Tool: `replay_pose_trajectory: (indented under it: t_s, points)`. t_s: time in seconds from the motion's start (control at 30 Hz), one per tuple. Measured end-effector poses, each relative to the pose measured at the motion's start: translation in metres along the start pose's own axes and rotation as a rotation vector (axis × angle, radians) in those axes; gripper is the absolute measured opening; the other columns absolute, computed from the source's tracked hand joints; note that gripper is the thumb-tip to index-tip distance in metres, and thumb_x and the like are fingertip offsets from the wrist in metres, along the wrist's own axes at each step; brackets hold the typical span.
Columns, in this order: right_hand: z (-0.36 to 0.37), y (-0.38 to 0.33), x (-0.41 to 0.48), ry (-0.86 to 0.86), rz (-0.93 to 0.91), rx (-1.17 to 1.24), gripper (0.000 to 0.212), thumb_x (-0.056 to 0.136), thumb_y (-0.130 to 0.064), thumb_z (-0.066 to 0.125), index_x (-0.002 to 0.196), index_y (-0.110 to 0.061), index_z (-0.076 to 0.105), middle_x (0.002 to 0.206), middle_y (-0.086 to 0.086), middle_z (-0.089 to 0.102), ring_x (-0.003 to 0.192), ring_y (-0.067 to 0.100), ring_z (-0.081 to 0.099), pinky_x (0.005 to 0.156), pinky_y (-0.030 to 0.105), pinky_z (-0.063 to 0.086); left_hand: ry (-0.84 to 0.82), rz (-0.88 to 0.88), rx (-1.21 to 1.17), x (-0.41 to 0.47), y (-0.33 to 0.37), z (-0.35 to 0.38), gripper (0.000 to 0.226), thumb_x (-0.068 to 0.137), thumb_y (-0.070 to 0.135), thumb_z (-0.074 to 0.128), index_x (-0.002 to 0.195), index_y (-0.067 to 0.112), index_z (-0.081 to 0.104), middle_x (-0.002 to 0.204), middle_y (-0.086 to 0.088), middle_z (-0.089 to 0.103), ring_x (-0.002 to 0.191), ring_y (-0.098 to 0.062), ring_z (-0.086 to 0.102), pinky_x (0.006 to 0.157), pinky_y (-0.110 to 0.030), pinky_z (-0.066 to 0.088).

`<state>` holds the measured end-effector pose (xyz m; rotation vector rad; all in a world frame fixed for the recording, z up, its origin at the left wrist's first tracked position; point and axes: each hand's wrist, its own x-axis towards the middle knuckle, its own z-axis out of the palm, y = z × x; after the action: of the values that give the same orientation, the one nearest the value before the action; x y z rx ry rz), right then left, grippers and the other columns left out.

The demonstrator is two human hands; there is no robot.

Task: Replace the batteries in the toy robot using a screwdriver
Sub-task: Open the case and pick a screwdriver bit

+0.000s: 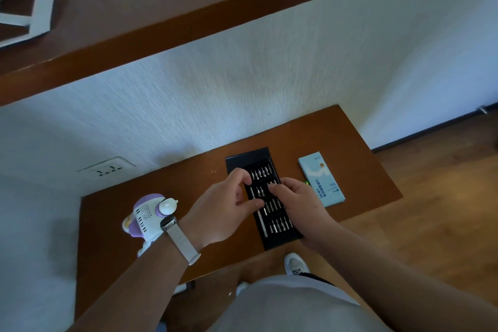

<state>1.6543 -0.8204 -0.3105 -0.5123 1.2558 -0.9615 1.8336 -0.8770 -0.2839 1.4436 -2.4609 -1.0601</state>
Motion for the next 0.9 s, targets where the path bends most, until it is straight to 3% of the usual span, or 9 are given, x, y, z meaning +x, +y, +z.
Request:
replay_pose_trajectory:
  t_s: [0.17,0.43,0.67,0.73,0.9]
  points:
    - [-0.001,-0.001,0.004,0.02,0.006,0.009,0.016,0.093,-0.029,0.062,0.081,-0.026,0.073,0.083,0.007,0.076,0.076,0.028,0.074,0.061,0.038,0.058,0.032,0.048,0.111,0.005,-0.002,0.001,0.028,0.094,0.051,0.061,0.107,0.041,0.038,0.061,0.009,0.051,0.054,-0.004,0.05,0.049,-0.017,0.032]
    - [-0.003,-0.002,0.009,0.047,-0.01,-0.009,0.013,0.095,-0.028,0.062,0.096,-0.019,0.07,0.085,0.008,0.076,0.078,0.028,0.075,0.063,0.038,0.06,0.073,0.024,0.156,0.007,0.003,0.003,0.025,0.094,0.051,0.059,0.107,0.042,0.04,0.061,0.011,0.054,0.058,0.001,0.054,0.049,-0.014,0.029]
    - [0.003,0.0,0.014,0.05,-0.044,-0.017,0.012,0.094,-0.027,0.062,0.093,-0.021,0.071,0.085,0.01,0.076,0.078,0.03,0.075,0.063,0.04,0.061,0.083,-0.058,-0.025,0.009,0.004,0.002,0.021,0.095,0.043,0.064,0.101,0.035,0.045,0.06,0.013,0.059,0.054,0.001,0.055,0.048,-0.016,0.04]
    - [0.006,0.0,0.015,0.061,-0.045,-0.012,0.013,0.094,-0.027,0.061,0.089,-0.022,0.072,0.084,0.01,0.076,0.076,0.029,0.074,0.06,0.038,0.059,0.135,-0.066,-0.101,0.008,0.004,0.002,0.021,0.094,0.037,0.067,0.095,0.034,0.046,0.067,0.02,0.061,0.059,0.003,0.055,0.055,-0.013,0.044]
    - [0.008,0.005,0.02,0.071,-0.016,-0.008,0.015,0.095,-0.028,0.061,0.086,-0.024,0.072,0.086,0.011,0.075,0.078,0.03,0.074,0.062,0.04,0.06,0.295,-0.112,-0.322,0.0,0.008,0.011,0.019,0.09,0.023,0.073,0.09,0.027,0.054,0.075,0.009,0.057,0.069,0.001,0.055,0.064,-0.011,0.046]
